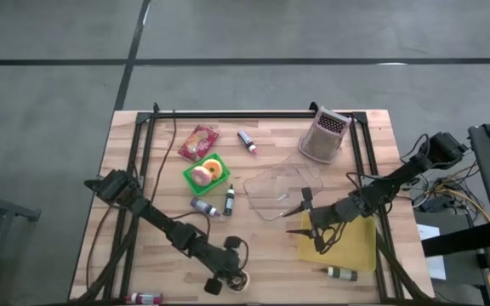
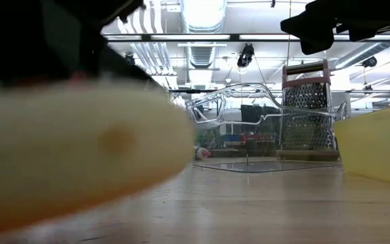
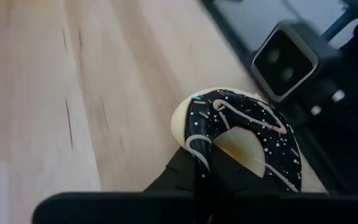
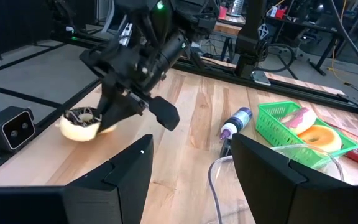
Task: Pick & Place Food Item
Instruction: Put the black donut into the green bin
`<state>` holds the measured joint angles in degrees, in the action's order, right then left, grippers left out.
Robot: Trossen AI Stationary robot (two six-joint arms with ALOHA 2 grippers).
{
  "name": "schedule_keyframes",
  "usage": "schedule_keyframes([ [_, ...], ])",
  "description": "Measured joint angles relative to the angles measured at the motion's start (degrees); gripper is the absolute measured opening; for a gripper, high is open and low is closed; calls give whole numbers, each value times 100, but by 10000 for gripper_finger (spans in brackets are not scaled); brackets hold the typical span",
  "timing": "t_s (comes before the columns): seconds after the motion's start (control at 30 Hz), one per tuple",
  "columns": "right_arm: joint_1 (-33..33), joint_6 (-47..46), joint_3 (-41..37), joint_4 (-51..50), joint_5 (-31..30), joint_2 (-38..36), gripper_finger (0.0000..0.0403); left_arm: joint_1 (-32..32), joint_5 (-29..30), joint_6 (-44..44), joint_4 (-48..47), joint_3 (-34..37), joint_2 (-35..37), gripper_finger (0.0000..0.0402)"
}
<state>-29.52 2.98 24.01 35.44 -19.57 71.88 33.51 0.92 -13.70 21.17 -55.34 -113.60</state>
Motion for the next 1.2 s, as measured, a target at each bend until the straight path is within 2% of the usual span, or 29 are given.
schedule_keyframes([
  [0.2,0,0,0,0,0,0,215,-1,194,818,1742,504,2,10],
  [0.4,0,4,-2,3,0,19,214,-1,387,1603,4206,1333,7,10],
  [0.5,0,0,-2,-9,0,37,214,-8,384,1694,5004,1644,-2,10],
  [0.6,0,2,-3,5,1,37,214,-8,498,1627,5215,1825,-2,10],
  [0.87,0,0,-4,33,0,59,214,-8,801,1543,5282,1778,-2,10],
  [1.0,0,0,-4,37,0,59,214,-8,1621,1471,5278,1797,-2,10],
  [1.2,0,0,-4,39,2,59,214,67,3450,1371,5270,1808,-2,10],
])
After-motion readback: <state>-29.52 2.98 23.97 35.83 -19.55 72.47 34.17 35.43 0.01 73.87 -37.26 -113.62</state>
